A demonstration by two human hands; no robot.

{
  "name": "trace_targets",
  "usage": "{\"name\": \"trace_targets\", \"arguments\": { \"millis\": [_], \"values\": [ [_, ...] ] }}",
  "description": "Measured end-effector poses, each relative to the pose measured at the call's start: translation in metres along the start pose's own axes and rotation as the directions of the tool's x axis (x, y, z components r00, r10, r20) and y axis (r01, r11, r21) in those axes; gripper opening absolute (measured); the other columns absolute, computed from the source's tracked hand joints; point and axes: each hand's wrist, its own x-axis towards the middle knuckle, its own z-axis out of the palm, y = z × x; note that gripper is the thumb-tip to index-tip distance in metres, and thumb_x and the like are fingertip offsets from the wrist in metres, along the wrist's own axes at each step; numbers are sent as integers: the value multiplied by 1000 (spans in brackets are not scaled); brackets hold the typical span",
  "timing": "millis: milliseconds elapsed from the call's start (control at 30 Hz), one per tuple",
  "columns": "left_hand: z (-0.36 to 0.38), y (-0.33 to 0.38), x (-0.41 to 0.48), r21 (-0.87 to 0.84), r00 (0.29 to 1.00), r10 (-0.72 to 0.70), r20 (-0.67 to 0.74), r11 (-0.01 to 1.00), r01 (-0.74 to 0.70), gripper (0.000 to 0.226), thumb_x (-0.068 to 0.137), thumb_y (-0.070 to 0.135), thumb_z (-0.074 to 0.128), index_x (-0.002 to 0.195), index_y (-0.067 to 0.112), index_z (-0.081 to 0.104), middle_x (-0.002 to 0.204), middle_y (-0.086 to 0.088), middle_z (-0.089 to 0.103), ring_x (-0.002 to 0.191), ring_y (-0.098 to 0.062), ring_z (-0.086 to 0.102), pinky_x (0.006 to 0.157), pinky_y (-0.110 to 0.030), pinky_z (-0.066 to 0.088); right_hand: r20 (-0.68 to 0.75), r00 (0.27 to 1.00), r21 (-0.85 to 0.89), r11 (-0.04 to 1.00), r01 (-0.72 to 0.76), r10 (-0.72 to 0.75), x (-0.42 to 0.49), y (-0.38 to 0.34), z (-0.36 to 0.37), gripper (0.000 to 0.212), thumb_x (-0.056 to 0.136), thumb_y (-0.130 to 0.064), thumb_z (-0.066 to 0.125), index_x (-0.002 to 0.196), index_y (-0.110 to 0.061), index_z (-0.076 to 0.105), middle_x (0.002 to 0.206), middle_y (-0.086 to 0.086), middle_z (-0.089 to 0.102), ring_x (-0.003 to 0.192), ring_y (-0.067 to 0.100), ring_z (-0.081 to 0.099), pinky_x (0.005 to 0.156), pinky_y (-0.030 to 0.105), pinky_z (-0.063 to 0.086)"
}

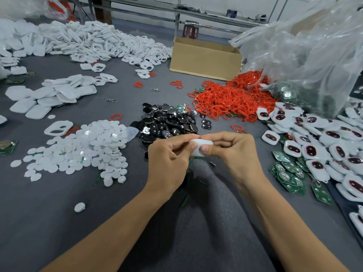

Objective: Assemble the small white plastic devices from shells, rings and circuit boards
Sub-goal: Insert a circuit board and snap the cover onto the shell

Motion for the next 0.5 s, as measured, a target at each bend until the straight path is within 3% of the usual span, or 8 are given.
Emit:
{"name": "trace_targets", "arguments": {
  "millis": [200,333,400,500],
  "values": [
    [3,-1,-2,21,999,-3,-34,1000,4,20,87,-2,66,95,12,78,87,6,76,81,-3,70,78,-19,53,-37,999,-48,998,35,-37,0,4,2,22,69,9,76,76,-12,74,69,6,73,62,12,67,63,19,54],
    [3,-3,4,-130,986,-166,-24,978,161,19,90,4,65,93,20,76,91,1,76,88,-13,72,83,-33,58,-30,997,-85,994,64,-66,2,8,6,19,77,2,73,89,-13,73,81,9,74,71,15,64,72,28,53],
    [3,-3,6,-257,964,-264,-23,934,249,19,92,5,64,92,21,75,91,0,77,91,-20,73,80,-32,60,4,999,-122,991,51,-51,4,10,7,18,82,-2,70,98,-12,71,88,10,73,73,17,62,74,32,53],
    [-1,-7,7,-202,961,-276,31,940,276,18,94,10,62,99,22,75,96,0,76,96,-23,71,87,-41,58,68,997,-118,993,-14,22,4,12,6,9,88,-2,63,96,-3,68,71,10,67,59,11,61,59,21,50]
  ]
}}
